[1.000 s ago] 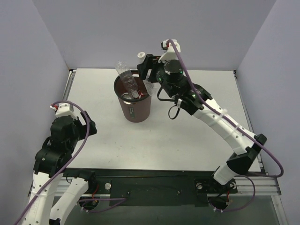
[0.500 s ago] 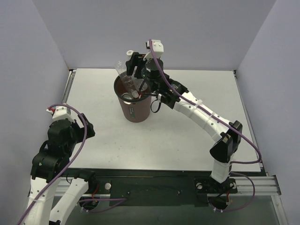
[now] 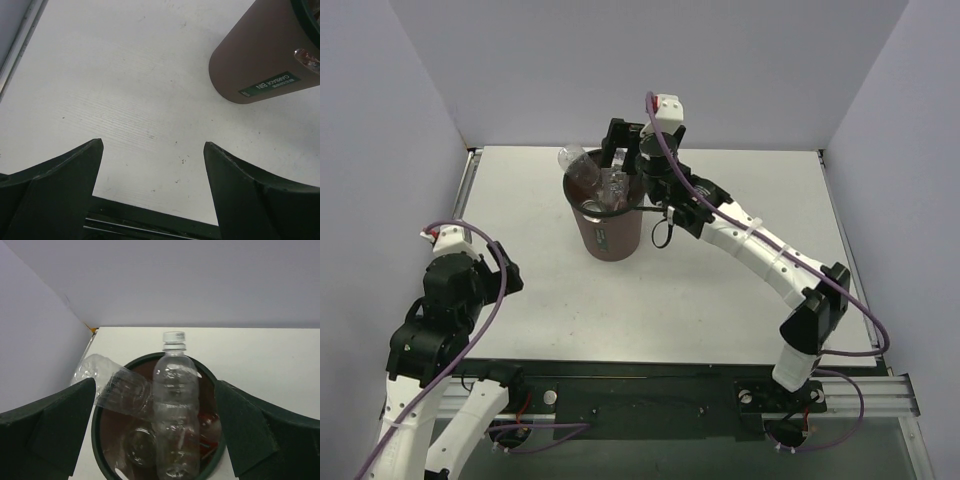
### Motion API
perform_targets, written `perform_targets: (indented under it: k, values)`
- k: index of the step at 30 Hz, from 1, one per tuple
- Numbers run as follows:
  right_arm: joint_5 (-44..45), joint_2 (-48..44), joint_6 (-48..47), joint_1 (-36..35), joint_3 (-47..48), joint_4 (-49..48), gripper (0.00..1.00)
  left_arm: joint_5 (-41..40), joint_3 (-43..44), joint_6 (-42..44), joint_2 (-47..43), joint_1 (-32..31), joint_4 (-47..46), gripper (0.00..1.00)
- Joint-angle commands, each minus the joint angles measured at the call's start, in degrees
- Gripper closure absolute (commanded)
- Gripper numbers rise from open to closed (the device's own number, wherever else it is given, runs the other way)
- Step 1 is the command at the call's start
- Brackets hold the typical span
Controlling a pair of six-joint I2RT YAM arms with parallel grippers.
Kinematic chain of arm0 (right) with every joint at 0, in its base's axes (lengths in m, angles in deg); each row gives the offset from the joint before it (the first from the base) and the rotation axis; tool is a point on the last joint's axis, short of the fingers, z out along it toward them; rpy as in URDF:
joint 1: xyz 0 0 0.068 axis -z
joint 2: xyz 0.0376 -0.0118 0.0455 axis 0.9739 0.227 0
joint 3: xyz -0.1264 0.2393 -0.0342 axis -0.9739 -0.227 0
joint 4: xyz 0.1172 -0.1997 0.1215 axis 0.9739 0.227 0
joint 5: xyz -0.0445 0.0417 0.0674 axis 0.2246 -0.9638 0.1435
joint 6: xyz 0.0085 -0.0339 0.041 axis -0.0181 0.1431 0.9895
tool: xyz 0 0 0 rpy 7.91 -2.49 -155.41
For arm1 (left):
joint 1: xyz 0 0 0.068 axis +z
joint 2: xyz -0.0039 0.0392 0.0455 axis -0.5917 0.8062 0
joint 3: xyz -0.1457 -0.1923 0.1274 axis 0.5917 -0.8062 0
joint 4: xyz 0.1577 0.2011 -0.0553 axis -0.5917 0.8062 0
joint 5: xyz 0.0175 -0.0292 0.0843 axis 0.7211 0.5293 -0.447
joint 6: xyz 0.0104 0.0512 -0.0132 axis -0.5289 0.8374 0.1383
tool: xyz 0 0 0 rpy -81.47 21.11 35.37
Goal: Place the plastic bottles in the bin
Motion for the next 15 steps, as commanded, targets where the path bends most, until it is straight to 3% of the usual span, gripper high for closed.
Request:
perform_targets:
  k: [1, 8, 15]
  values:
    - [5.4, -10.6, -2.7, 0.2, -4.8, 0.3, 0.00, -0.2, 2.0, 0.1, 1.7, 0.3, -2.4, 0.07]
    - [20.7, -26.7, -1.9, 1.8, -22.4, 13.7, 0.00, 0.3, 0.4, 0.5, 2.7, 0.3, -4.6, 0.07]
    - [22.3, -38.2, 9.8, 10.4, -39.0, 32.6, 0.00, 1.5, -2.0, 0.5, 4.5, 0.3, -7.9, 0.07]
